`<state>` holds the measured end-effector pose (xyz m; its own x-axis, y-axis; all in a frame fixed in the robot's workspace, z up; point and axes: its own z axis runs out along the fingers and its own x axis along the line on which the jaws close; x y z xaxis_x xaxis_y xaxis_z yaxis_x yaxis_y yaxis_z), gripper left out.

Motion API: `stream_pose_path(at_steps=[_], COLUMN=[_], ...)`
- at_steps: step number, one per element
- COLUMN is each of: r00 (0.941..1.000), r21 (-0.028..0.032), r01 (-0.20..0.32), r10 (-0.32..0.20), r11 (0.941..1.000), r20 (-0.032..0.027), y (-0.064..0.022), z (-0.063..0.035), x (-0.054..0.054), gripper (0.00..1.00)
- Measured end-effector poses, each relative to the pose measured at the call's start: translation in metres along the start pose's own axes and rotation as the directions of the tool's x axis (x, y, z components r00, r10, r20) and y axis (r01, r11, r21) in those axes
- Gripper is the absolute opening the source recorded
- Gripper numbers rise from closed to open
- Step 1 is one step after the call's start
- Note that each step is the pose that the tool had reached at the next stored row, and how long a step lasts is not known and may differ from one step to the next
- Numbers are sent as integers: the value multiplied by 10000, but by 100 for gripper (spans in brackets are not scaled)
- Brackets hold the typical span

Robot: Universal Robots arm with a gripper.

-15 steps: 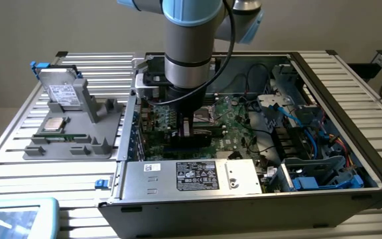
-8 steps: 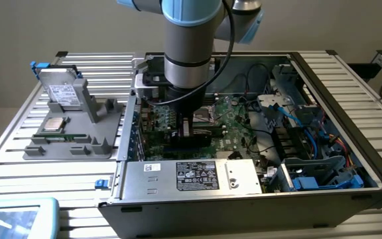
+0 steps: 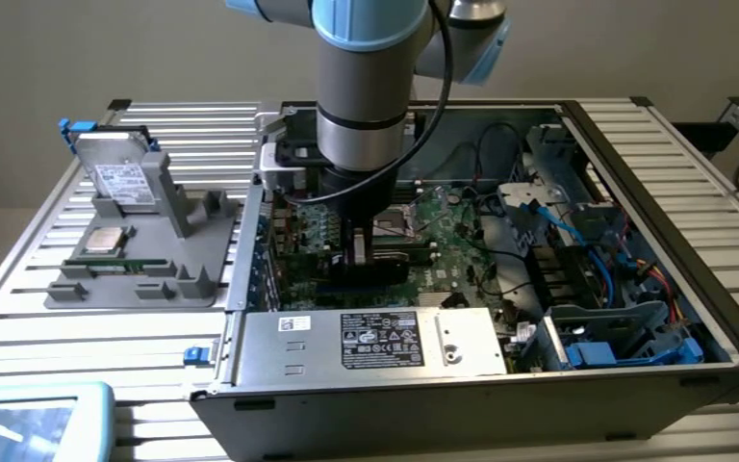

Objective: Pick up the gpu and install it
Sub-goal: 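Insert the gpu into the slot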

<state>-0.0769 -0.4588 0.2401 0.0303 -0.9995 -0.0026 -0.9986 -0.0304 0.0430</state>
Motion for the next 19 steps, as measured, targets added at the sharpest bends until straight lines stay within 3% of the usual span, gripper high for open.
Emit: stream_pose_path(at_steps=[19], r00=[10000], r21=[5], r01=[2], r10=[-2], r11=[10000], r20=[-3], y=[9], z=[30], x=[1], gripper=[27])
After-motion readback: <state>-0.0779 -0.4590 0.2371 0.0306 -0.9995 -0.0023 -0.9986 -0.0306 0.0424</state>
